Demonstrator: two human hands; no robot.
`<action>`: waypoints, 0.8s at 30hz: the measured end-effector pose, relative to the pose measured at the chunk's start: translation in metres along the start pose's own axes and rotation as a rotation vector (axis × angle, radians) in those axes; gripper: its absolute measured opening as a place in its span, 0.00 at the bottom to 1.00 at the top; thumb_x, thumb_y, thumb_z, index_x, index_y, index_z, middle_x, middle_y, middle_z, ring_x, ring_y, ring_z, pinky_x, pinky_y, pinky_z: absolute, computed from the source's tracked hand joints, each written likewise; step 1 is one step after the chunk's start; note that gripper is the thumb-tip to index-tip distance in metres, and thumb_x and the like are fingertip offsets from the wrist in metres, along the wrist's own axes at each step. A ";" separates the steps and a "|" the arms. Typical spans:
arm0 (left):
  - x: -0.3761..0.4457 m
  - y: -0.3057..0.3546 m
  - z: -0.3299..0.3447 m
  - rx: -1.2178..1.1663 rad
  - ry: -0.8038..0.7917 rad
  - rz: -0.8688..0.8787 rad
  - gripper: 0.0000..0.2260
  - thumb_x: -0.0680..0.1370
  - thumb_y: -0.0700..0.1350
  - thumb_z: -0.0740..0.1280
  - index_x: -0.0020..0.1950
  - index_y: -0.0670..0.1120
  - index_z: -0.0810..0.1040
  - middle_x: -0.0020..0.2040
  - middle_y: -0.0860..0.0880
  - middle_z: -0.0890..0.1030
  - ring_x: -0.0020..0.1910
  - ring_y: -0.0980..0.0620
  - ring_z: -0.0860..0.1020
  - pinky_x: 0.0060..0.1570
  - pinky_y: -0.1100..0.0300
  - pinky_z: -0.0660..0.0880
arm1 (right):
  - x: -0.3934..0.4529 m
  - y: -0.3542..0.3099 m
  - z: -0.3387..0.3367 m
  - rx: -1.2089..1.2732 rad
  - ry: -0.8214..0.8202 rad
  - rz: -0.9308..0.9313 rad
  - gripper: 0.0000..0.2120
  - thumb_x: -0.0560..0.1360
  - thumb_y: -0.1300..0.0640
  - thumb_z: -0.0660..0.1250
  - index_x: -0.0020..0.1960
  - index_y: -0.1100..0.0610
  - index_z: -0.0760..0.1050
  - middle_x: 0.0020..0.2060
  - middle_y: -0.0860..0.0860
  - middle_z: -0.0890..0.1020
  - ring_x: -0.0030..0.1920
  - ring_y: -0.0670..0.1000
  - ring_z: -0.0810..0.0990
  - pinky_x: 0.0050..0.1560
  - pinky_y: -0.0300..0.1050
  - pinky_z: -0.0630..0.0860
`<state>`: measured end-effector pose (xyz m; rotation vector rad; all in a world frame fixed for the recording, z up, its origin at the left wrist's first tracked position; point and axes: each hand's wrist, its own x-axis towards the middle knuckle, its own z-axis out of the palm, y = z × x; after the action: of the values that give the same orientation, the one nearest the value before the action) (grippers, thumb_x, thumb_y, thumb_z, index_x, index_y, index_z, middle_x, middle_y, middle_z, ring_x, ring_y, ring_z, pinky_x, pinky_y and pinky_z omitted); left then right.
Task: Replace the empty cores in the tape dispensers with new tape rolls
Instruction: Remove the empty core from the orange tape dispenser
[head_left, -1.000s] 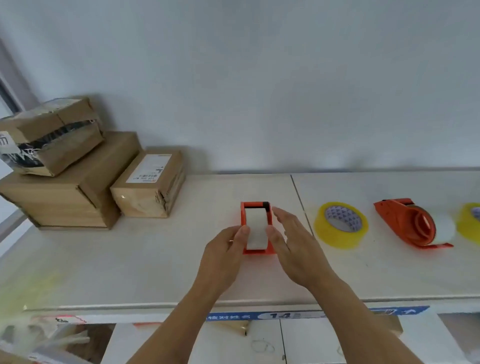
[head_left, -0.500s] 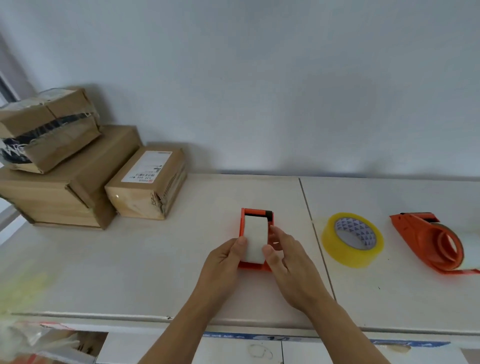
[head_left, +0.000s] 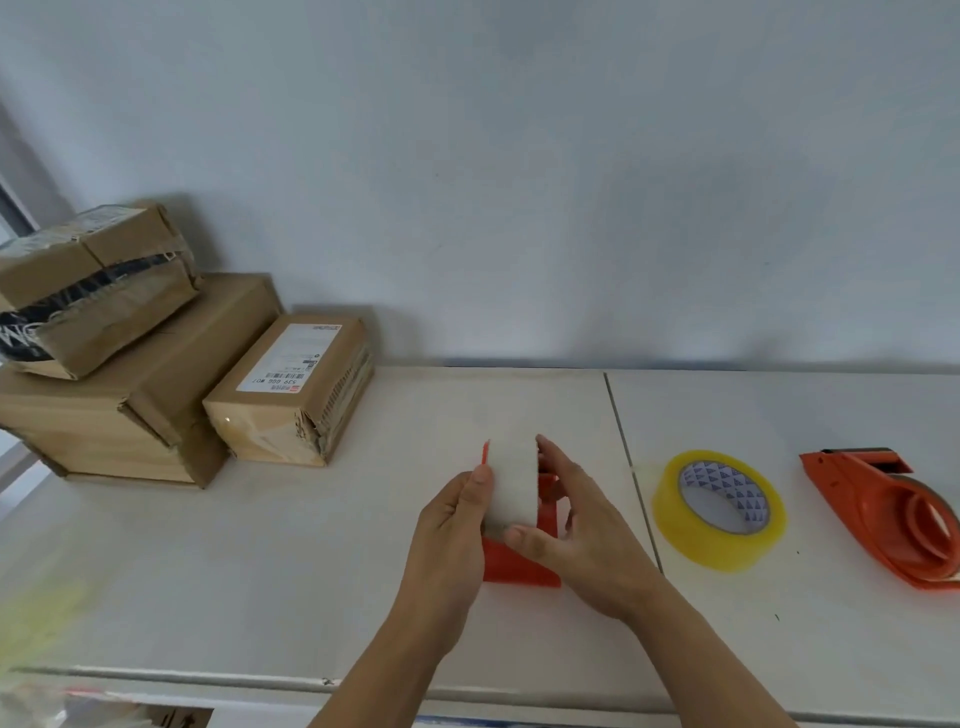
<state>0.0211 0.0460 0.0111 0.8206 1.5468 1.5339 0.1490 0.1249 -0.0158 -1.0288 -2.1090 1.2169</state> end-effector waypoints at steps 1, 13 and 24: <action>0.000 0.000 0.001 -0.006 -0.001 -0.014 0.15 0.83 0.51 0.56 0.51 0.54 0.83 0.43 0.57 0.87 0.44 0.60 0.84 0.38 0.70 0.78 | 0.001 -0.002 -0.001 0.036 -0.018 0.008 0.49 0.62 0.31 0.70 0.77 0.36 0.50 0.66 0.38 0.70 0.64 0.40 0.72 0.62 0.41 0.73; -0.005 0.009 0.013 0.001 0.017 0.025 0.17 0.83 0.51 0.56 0.47 0.46 0.82 0.35 0.56 0.84 0.32 0.64 0.79 0.32 0.75 0.72 | 0.010 0.000 -0.024 0.405 0.113 0.063 0.27 0.65 0.38 0.66 0.64 0.40 0.75 0.59 0.45 0.82 0.57 0.45 0.80 0.52 0.38 0.77; -0.002 0.011 0.016 0.119 0.056 -0.001 0.18 0.84 0.51 0.54 0.48 0.47 0.82 0.41 0.52 0.88 0.41 0.57 0.85 0.47 0.60 0.75 | 0.110 -0.016 -0.046 -0.262 0.232 0.188 0.35 0.66 0.37 0.70 0.69 0.51 0.68 0.64 0.52 0.73 0.64 0.56 0.70 0.60 0.53 0.72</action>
<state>0.0351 0.0523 0.0227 0.8490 1.6925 1.4865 0.1107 0.2314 0.0247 -1.4384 -2.0589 0.8661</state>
